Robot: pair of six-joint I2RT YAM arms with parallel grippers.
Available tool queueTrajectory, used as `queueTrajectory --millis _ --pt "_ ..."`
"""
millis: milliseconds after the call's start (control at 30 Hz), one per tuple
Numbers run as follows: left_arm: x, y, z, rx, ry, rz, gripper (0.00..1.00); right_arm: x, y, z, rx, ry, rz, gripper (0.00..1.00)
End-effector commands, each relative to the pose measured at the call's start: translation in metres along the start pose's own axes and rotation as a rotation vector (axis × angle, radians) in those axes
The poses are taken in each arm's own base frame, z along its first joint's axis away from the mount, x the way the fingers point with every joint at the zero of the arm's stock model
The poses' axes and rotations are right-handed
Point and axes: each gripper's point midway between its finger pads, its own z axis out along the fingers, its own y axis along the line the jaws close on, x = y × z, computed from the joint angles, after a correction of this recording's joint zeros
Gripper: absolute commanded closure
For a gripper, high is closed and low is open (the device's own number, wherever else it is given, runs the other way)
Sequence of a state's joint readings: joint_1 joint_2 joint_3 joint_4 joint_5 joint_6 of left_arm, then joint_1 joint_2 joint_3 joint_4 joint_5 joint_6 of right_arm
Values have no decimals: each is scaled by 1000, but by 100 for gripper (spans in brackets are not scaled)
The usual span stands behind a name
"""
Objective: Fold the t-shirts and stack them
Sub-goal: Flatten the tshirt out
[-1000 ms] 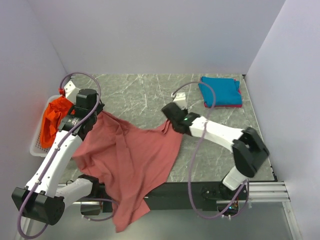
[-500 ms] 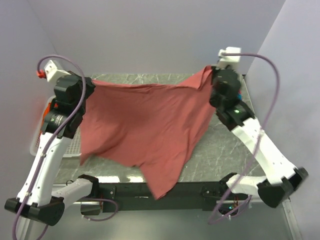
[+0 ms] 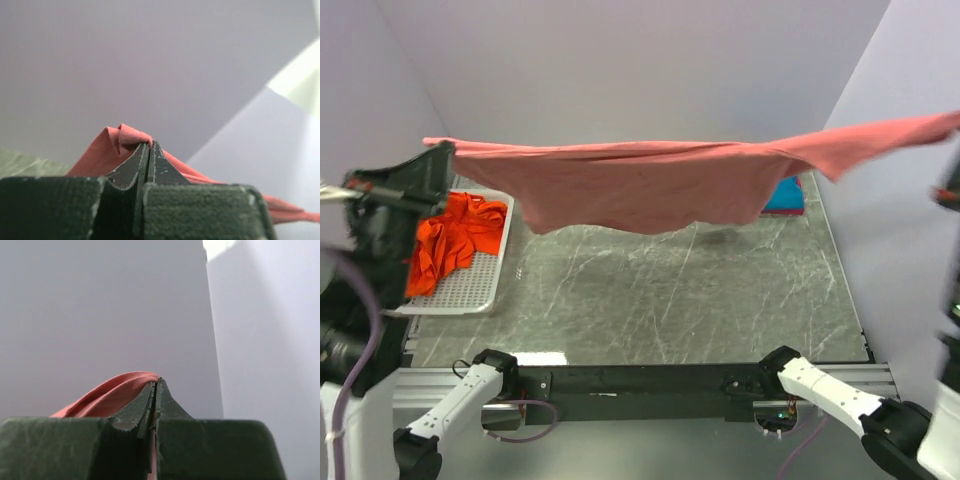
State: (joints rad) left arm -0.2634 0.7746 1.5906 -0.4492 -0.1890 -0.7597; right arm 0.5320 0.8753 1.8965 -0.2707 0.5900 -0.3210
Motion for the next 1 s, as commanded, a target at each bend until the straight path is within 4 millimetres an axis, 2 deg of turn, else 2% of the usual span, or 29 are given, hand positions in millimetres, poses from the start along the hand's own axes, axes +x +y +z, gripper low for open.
queueTrajectory --millis 0,67,167,233,300,333,433,467,533,567,600,633,667,700,733,767,800,833,867,900,933,967 --pt "-36 -53 -30 209 -51 14 99 -60 -21 -27 -61 -115 53 100" --pt "-50 -72 -44 275 -74 13 99 -80 -29 -39 -87 -156 73 100" --pt "-63 -89 -53 332 -91 17 99 -96 -40 -49 -79 -200 94 100" --pt "-64 -95 -53 346 -84 19 99 -99 -43 -50 -70 -210 83 100" --pt "-59 -96 -44 349 -63 23 99 -102 -47 -46 -36 -219 75 100" --pt "-57 -94 -39 338 -59 24 99 -95 -48 -39 1 -200 41 100" --pt "-36 -70 -4 239 -21 32 99 -81 -50 -21 95 -167 -38 100" --pt "-15 -53 16 190 30 42 99 -58 -45 -7 146 -105 -81 100" --pt "2 -25 40 87 38 58 99 -39 -42 7 205 -65 -149 100" --pt "30 3 63 3 86 72 99 -8 -27 23 217 2 -211 100" --pt "44 23 75 -61 106 86 99 5 -26 29 266 20 -221 100" --pt "57 46 87 -143 109 100 99 27 -14 39 267 60 -282 100" --pt "94 82 106 -230 181 129 99 57 -3 48 262 109 -331 100" --pt "110 98 117 -255 193 142 99 77 5 55 254 143 -358 100" --pt "124 118 126 -302 200 162 99 109 12 69 264 189 -371 100" --pt "153 145 141 -349 237 187 99 135 16 76 258 230 -384 100" --pt "178 172 144 -399 272 206 99 165 20 82 240 286 -403 100" --pt "190 184 154 -404 274 216 99 205 22 98 232 334 -399 100" --pt "225 213 164 -447 340 240 99 242 24 100 216 391 -422 100" --pt "241 229 170 -463 373 267 99 265 27 106 203 409 -422 100" --pt "253 238 179 -460 383 280 99 304 33 113 164 451 -433 100" --pt "286 266 188 -499 446 299 99 338 36 111 142 496 -444 100"
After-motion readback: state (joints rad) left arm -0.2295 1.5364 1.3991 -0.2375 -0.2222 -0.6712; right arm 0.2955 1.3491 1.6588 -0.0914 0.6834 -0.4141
